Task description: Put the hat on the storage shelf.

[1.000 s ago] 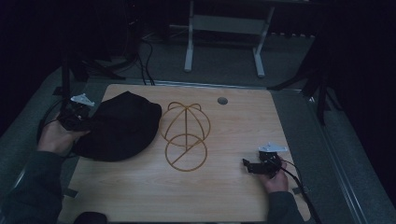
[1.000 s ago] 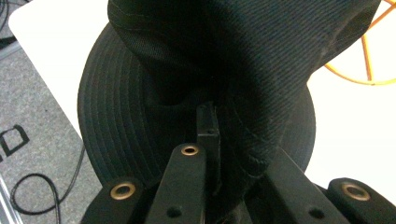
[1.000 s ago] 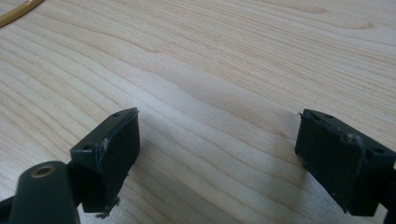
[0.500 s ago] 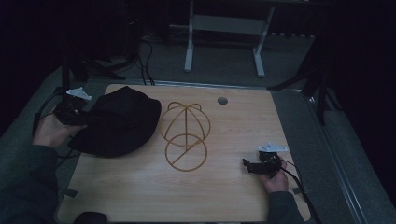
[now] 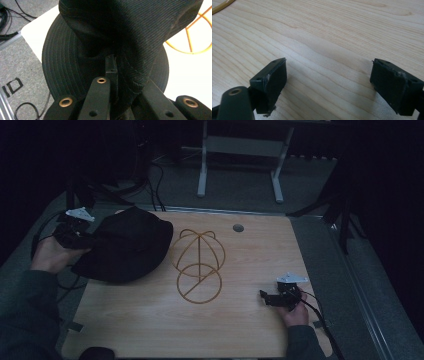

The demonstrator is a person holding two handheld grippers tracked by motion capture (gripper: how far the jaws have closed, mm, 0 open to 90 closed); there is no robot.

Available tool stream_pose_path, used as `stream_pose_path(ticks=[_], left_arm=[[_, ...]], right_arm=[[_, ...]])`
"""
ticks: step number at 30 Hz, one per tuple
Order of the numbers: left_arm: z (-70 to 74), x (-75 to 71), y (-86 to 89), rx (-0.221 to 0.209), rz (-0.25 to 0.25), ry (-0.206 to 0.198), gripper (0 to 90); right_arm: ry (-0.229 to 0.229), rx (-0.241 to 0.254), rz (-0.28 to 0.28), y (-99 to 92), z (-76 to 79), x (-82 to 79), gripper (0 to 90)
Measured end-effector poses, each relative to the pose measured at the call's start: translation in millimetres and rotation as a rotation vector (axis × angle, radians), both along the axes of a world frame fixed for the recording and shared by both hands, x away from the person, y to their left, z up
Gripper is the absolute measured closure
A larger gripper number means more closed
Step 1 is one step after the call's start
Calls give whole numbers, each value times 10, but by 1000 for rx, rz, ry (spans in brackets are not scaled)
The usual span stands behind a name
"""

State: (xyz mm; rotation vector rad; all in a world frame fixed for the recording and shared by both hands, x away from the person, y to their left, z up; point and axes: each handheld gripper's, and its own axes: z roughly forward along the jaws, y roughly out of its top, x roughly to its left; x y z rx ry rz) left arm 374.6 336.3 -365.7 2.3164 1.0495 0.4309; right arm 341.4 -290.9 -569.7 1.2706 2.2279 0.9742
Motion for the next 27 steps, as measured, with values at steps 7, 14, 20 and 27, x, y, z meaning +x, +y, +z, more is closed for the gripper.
stream_pose_path(ticks=[7,14,20,27], left_arm=[[62,25,-5,-16,-3,-10,881],[127,40,1,-24,-1,-20,881],[181,54,-4,-39,-11,-24,881],[233,83,-11,-44,-17,-26,881]], right_arm=[[0,0,0,0,0,0,138],[0,0,0,0,0,0,138],[0,0,0,0,0,0,138],[0,1,-1,1,0,0,138]])
